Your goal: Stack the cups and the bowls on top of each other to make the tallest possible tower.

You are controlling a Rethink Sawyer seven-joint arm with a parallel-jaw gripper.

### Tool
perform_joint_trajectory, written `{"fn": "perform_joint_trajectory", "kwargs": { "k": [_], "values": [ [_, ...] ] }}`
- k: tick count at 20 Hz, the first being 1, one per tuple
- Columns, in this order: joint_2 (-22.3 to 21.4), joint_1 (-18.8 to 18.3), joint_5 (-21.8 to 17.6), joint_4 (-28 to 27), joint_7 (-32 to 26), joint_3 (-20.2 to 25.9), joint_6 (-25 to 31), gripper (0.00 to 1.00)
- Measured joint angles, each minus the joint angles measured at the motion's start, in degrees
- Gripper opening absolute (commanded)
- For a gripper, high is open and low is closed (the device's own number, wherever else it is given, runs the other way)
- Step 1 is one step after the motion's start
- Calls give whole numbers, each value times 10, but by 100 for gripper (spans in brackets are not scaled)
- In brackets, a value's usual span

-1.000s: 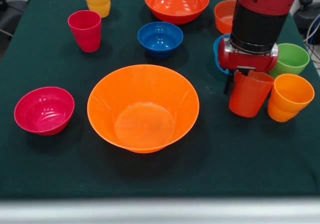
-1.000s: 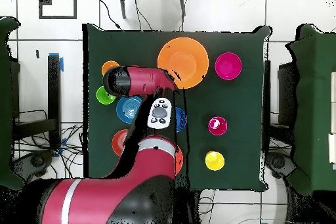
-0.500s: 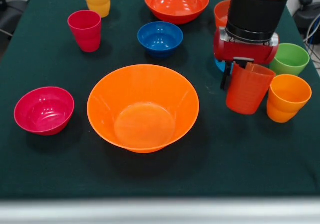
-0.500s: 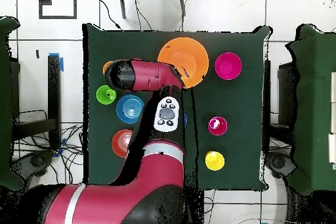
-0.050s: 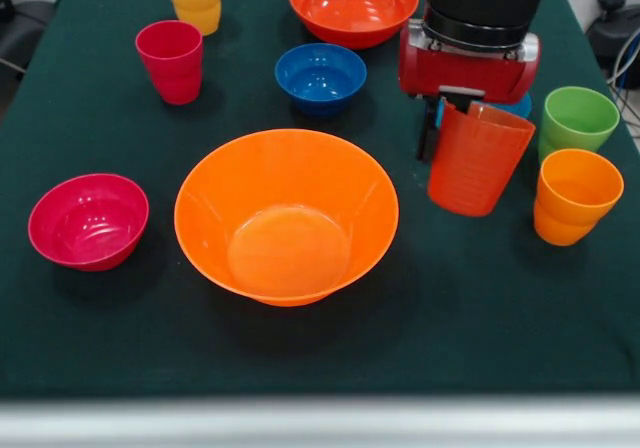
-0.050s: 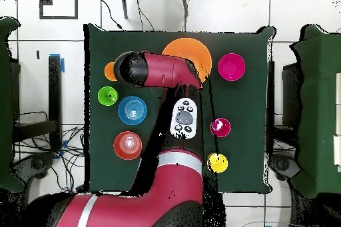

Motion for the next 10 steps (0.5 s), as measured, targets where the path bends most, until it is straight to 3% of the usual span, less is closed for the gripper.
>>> {"fn": "perform_joint_trajectory", "kwargs": {
  "k": [10],
  "values": [
    [-12, -25, 0, 0, 0, 7, 45, 0]
  ]
}}
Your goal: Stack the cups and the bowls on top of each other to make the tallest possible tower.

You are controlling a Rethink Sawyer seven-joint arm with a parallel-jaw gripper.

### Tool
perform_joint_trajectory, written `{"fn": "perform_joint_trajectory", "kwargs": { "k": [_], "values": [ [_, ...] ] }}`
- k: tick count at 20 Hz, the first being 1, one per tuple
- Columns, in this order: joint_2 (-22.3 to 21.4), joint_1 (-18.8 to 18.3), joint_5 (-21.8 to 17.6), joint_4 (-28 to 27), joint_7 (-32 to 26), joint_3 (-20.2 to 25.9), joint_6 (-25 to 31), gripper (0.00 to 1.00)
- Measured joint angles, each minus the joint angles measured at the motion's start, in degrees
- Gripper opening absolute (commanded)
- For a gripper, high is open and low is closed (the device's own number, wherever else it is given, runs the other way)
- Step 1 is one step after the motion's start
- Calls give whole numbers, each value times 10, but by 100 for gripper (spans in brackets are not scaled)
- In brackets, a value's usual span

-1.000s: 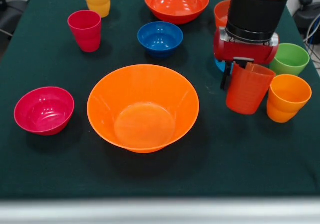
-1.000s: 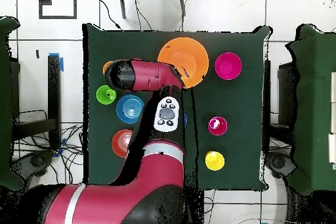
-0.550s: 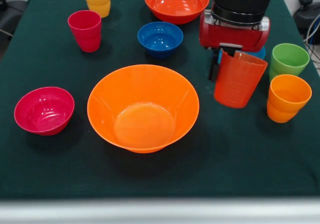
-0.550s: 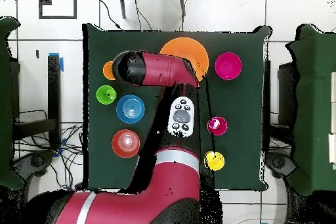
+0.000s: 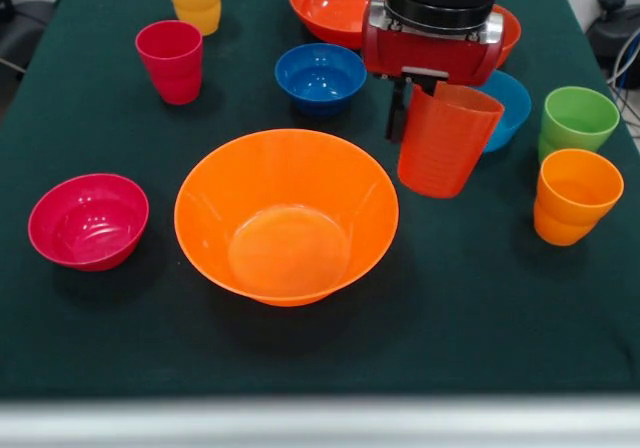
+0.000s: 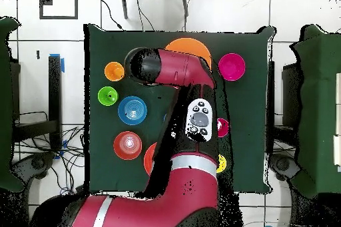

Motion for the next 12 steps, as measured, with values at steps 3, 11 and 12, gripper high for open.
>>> {"fn": "perform_joint_trajectory", "kwargs": {
  "k": [3, 11, 12],
  "values": [
    [0, -6, 0, 0, 0, 6, 8, 0],
    [0, -34, -3, 0, 0, 32, 10, 0],
    [0, -36, -3, 0, 0, 34, 10, 0]
  ]
}}
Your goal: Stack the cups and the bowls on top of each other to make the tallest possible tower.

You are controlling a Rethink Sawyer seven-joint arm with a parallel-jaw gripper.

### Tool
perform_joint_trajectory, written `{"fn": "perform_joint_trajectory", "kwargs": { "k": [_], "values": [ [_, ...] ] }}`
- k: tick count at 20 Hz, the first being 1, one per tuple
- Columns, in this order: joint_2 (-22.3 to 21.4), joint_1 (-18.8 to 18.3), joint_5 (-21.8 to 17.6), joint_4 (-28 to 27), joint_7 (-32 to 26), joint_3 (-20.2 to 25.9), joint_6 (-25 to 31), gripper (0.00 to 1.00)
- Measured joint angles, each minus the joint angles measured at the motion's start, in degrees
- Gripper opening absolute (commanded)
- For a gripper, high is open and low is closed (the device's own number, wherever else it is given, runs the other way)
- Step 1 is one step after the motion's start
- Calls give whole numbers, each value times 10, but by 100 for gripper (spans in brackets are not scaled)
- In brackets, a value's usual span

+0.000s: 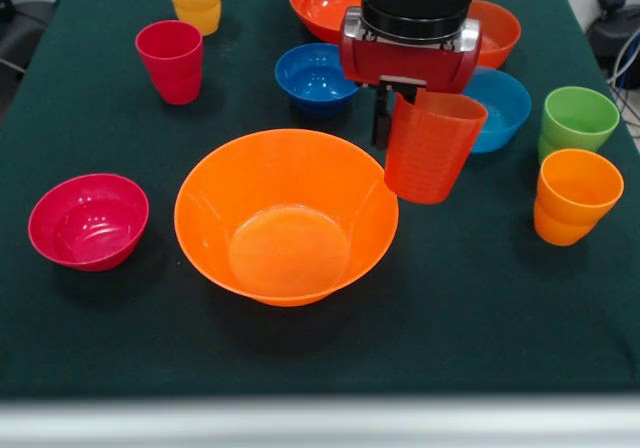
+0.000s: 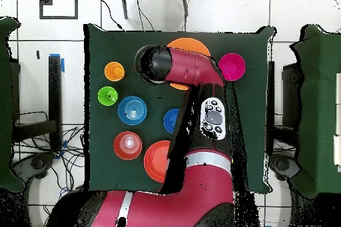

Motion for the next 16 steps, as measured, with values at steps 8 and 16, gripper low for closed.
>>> {"fn": "perform_joint_trajectory", "kwargs": {
  "k": [8, 16],
  "values": [
    [1, -27, -6, -1, 0, 18, 0, 0],
    [2, -42, -20, -2, 0, 38, 0, 0]
  ]
}}
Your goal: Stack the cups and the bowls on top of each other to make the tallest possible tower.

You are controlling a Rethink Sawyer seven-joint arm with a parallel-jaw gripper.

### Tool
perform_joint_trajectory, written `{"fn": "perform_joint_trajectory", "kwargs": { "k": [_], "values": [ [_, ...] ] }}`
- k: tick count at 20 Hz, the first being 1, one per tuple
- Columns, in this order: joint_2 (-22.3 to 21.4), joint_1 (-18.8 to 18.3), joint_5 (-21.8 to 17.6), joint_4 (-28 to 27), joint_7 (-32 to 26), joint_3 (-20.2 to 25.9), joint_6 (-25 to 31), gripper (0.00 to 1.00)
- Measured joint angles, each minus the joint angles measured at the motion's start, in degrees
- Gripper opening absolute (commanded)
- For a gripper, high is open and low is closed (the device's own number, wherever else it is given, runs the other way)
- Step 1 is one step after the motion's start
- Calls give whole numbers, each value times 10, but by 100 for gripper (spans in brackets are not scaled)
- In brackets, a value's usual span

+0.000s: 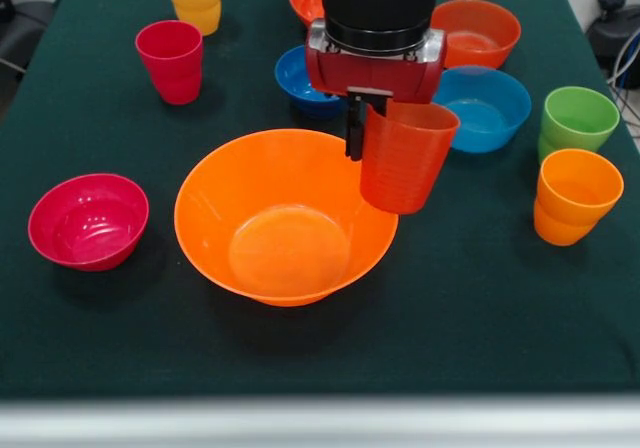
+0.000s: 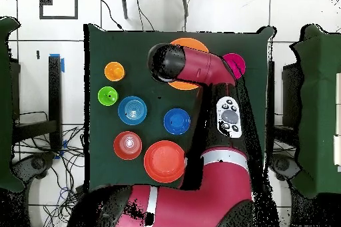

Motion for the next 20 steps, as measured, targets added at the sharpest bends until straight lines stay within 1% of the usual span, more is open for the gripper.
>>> {"fn": "perform_joint_trajectory", "kwargs": {
  "k": [5, 12, 13, 20],
  "values": [
    [2, -14, -15, -1, 0, 14, 0, 0],
    [7, -42, -38, -1, 0, 37, 0, 0],
    [8, -50, -46, -1, 0, 43, 0, 0],
    [9, -73, -67, -3, 0, 60, 0, 0]
  ]
}}
